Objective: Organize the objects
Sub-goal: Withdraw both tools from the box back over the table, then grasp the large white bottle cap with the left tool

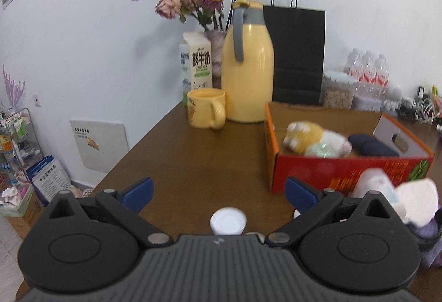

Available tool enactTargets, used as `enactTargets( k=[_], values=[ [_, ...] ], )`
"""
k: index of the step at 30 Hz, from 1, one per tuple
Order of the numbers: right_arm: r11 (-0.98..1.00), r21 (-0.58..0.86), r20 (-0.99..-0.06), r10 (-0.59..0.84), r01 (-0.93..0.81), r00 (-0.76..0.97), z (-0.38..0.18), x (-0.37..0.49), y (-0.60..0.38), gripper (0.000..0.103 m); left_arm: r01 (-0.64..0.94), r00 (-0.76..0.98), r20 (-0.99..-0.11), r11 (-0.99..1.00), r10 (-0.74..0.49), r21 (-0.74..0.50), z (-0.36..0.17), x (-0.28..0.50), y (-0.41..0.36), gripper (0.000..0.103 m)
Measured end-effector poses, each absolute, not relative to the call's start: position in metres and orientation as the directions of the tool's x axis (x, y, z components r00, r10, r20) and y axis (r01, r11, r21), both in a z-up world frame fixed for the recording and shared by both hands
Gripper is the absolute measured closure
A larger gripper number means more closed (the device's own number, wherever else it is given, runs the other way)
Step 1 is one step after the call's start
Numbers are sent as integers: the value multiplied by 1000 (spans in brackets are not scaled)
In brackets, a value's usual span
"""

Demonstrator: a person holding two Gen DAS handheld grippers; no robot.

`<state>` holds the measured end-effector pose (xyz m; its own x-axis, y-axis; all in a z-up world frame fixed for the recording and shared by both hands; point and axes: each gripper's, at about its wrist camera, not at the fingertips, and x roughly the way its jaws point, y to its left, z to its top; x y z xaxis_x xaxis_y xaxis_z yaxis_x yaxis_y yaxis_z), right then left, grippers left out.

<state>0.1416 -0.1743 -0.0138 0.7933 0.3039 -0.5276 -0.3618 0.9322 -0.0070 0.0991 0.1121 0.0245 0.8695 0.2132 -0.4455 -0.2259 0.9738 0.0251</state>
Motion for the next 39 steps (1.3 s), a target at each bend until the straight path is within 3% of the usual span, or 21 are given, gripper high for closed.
enactTargets(
  k=[23,29,36,39],
  values=[
    [941,-27,-554,267,-338,789,-24,153,-165,0,-184,783,-594,981,185,63,-28,142,134,0],
    [945,-39,-560,248,-324,790,-25,159,-164,0,-205,751,-644,979,147,-16,-37,166,142,0],
    [946,-39,-560,245,-321,791,-27,166,-163,0,-219,775,-620,972,124,-79,-38,160,149,58],
    [944,-37,-563,252,-328,787,-29,167,-162,0,-219,781,-612,972,121,-87,-38,159,149,62]
  ],
)
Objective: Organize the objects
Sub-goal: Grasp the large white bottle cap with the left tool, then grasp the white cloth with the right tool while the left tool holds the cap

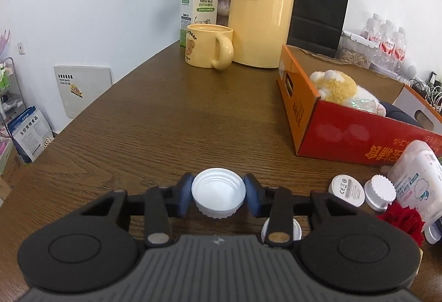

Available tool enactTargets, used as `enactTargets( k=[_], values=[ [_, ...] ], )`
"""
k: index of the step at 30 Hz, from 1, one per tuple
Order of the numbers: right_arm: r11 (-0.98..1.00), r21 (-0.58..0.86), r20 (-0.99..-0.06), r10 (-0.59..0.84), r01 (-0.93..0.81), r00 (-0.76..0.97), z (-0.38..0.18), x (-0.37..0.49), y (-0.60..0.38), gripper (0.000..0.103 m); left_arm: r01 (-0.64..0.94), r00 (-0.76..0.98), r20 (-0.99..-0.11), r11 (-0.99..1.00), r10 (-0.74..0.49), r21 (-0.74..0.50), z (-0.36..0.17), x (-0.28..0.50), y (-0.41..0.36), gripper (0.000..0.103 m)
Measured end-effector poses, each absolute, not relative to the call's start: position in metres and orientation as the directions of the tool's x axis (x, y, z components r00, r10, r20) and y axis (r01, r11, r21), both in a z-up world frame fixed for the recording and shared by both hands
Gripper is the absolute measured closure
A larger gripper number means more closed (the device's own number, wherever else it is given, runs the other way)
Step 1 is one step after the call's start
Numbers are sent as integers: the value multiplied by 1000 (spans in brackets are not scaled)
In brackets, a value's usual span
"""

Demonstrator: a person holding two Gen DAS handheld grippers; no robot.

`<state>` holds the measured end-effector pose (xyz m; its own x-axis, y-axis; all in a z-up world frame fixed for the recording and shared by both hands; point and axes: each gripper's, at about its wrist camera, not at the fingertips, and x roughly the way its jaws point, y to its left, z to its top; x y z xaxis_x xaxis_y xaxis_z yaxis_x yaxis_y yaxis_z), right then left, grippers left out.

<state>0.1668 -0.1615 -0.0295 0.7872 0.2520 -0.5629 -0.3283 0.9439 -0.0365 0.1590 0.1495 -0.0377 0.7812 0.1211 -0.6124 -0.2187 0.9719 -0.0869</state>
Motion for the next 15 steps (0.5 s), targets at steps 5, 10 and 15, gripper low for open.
enactTargets(
  k=[5,10,15],
  values=[
    [944,-35,-558,255,-329,790,-31,167,-162,0,-221,795,-591,972,135,-75,-36,156,146,62],
    [941,-33,-549,264,-336,793,-30,167,-164,0,-255,809,-561,965,174,-68,-34,151,146,62],
    [924,-58,-543,289,-378,789,-29,172,-157,0,-273,816,-542,960,200,-56,-33,148,145,62]
  ],
)
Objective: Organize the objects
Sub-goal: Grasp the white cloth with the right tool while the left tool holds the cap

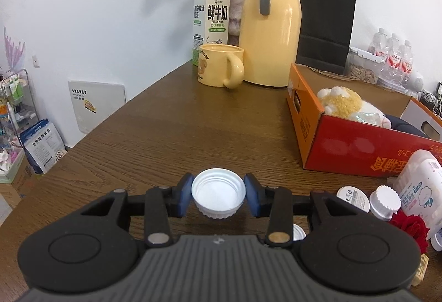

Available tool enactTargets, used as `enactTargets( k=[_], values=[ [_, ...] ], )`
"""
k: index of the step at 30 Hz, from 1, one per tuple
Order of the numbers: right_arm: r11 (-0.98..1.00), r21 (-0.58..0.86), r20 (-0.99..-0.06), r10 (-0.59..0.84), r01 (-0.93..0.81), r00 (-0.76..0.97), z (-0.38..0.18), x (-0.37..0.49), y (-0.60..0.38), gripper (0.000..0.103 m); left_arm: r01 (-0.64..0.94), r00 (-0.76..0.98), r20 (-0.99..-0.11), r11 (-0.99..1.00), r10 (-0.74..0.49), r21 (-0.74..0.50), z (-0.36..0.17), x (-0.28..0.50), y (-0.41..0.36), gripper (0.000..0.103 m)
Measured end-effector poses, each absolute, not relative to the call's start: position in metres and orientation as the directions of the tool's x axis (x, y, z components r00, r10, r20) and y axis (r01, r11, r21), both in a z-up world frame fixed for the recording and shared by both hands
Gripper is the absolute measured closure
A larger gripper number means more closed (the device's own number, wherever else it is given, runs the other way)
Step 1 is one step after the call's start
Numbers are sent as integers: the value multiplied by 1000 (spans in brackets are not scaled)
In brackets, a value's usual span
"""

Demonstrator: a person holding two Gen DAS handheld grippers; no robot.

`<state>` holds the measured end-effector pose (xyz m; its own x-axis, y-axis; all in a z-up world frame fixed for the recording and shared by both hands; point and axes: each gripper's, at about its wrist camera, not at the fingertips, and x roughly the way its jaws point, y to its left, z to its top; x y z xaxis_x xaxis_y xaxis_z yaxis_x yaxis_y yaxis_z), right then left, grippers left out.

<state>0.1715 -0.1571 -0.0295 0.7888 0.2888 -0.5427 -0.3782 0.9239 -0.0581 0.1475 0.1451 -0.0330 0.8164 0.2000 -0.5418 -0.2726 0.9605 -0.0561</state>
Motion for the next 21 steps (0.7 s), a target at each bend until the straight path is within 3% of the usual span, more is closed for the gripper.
enactTargets(
  k=[7,21],
  values=[
    [876,-85,-559,353,-476,750,-27,186,-143,0,-279,809,-554,958,197,-66,-35,149,147,62],
    [865,-102,-557,360,-492,749,-40,189,-140,2,-272,812,-553,959,185,-77,-35,149,149,62]
  ],
)
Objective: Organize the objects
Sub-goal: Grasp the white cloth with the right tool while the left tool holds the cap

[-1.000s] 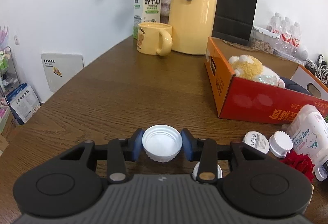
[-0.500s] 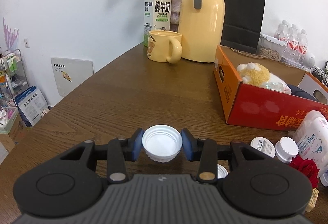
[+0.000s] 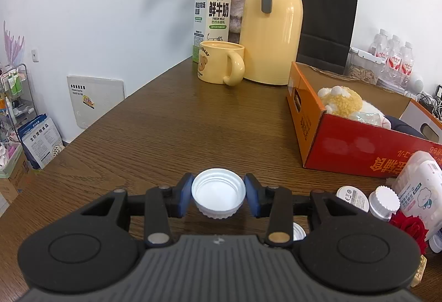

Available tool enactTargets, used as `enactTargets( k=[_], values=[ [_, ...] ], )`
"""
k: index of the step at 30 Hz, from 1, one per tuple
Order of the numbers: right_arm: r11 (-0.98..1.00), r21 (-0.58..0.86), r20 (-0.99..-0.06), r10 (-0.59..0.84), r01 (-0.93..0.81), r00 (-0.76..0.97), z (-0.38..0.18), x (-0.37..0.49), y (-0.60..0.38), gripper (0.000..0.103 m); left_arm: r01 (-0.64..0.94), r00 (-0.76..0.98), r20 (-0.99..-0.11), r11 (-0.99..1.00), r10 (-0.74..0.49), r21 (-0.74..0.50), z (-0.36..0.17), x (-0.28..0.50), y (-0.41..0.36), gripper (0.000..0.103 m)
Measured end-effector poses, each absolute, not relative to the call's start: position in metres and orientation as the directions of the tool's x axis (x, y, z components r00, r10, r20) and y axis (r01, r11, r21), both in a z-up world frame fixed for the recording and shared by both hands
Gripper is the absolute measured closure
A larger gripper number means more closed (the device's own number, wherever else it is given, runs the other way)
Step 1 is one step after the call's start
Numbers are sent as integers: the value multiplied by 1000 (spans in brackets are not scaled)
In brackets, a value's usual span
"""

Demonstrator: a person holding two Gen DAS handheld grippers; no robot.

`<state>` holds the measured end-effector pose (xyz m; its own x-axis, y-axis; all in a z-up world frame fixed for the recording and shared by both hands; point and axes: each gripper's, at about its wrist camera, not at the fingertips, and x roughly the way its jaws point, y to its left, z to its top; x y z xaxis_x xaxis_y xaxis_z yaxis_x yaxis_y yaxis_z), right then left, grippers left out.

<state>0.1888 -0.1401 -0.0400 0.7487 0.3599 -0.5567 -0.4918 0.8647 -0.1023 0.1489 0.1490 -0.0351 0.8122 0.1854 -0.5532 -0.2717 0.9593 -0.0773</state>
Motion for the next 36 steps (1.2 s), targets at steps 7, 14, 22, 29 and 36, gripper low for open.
enactTargets(
  k=[7,14,22,29,36],
  values=[
    [868,-89,-534,373,-489,759,-37,182,-144,10,-273,816,-547,959,188,-78,-34,148,148,62],
    [881,-59,-506,379,-469,775,-34,176,-153,14,-277,820,-539,958,195,-75,-33,145,147,62],
    [884,-40,-514,381,-465,769,-34,177,-156,11,-279,821,-537,957,196,-77,-32,144,146,62],
    [887,3,-561,383,-461,734,-37,201,-158,0,-280,818,-541,957,196,-75,-33,144,145,62],
    [870,16,-570,413,-493,710,-42,205,-155,1,-275,819,-542,959,192,-76,-34,145,144,62]
  ],
)
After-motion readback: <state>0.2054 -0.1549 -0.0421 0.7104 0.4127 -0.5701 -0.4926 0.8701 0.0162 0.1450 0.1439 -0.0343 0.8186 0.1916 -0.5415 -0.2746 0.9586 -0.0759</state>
